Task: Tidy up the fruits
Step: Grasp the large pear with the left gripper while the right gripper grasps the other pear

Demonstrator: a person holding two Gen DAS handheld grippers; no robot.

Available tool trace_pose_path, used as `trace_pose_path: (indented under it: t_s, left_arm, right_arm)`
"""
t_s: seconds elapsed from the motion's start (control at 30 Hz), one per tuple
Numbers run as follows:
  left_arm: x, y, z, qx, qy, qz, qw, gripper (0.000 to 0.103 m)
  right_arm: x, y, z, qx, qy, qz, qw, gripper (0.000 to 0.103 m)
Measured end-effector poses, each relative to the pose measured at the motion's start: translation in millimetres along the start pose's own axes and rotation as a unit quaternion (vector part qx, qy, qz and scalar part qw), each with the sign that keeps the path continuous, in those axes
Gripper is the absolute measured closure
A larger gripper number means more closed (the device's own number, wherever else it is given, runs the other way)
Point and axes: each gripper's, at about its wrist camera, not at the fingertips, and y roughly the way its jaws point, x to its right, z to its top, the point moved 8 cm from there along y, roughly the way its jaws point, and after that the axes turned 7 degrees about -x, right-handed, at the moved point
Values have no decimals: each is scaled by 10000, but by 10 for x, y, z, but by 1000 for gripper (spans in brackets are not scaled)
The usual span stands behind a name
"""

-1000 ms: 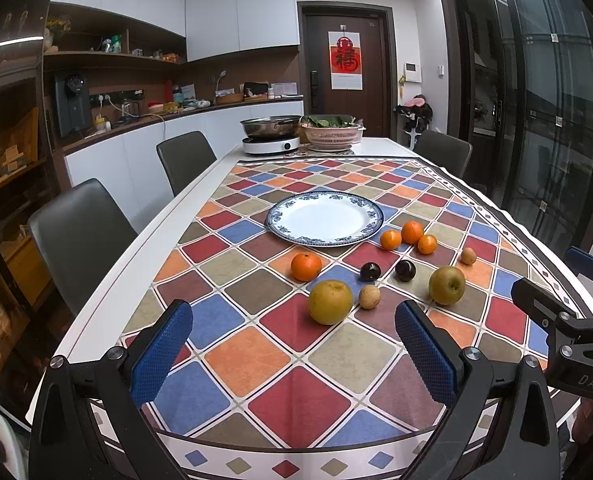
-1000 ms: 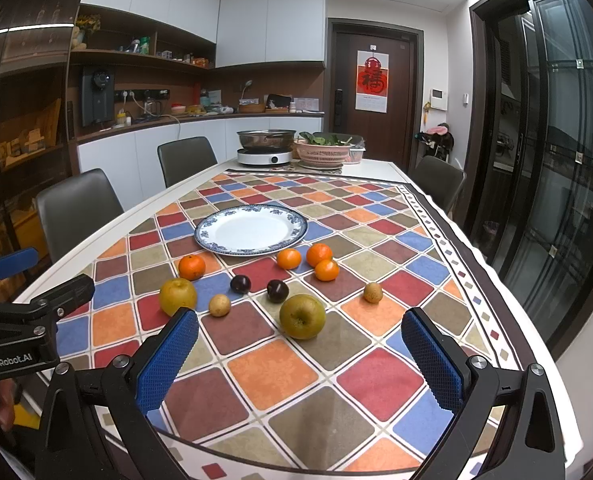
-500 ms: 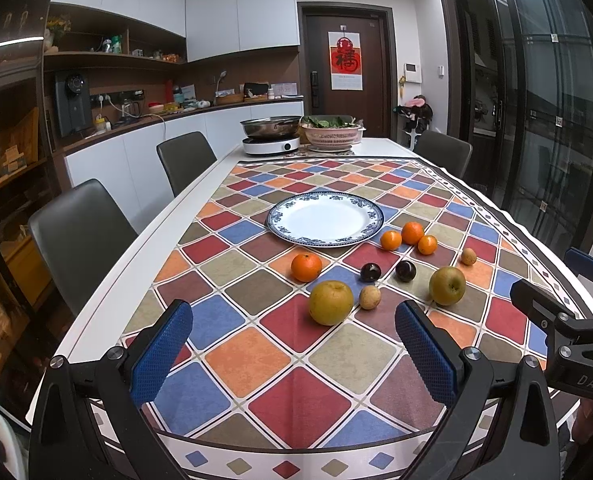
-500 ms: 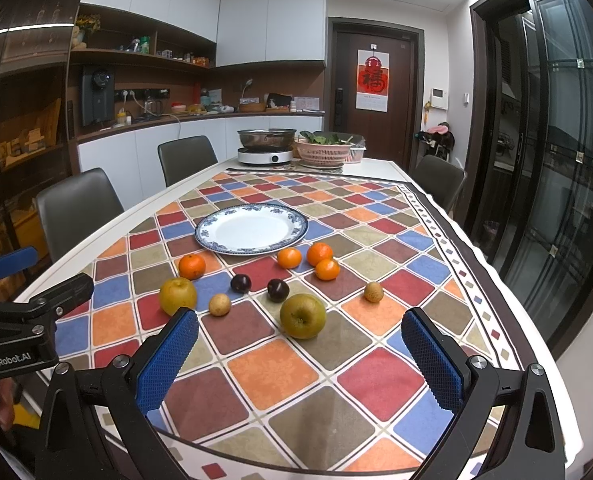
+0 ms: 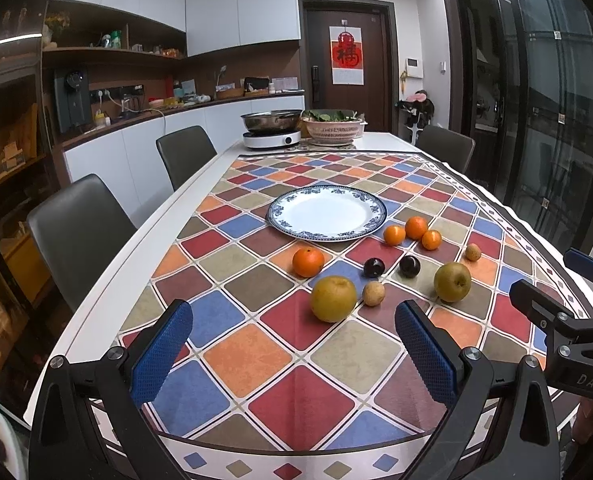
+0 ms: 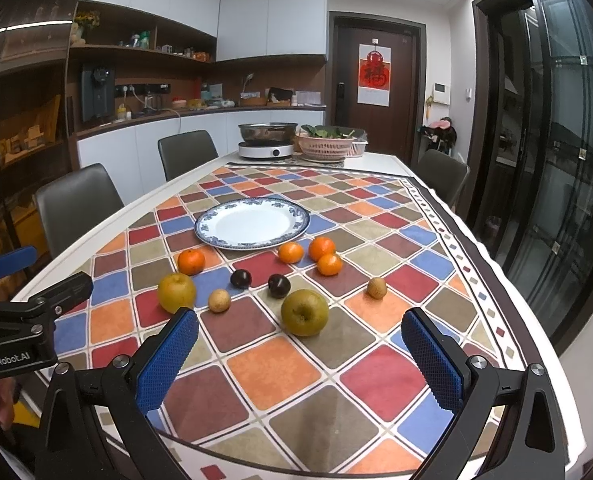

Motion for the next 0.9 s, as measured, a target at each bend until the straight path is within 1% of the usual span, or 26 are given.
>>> trace_pose_path:
  t_s: [0.23,0.53,0.73,0.9]
  left_arm:
    - [-1,209,-51,-217,-6,0,9998,0]
    - [-7,584,-113,-635,58,-14,9980,0]
    - [39,800,-140,-903,201,-74,9957,0]
    - [96,958,-92,-963,419,-83,9944,0]
  right_arm:
    - [2,154,-26,-223,-9,45,9997,1]
    - [-22,474,-92,-655,6,119,9978,1]
    - [-3,713,-129,-961,41,130,9953,1]
    - [37,904,-131,-1161,71,116,9931,1]
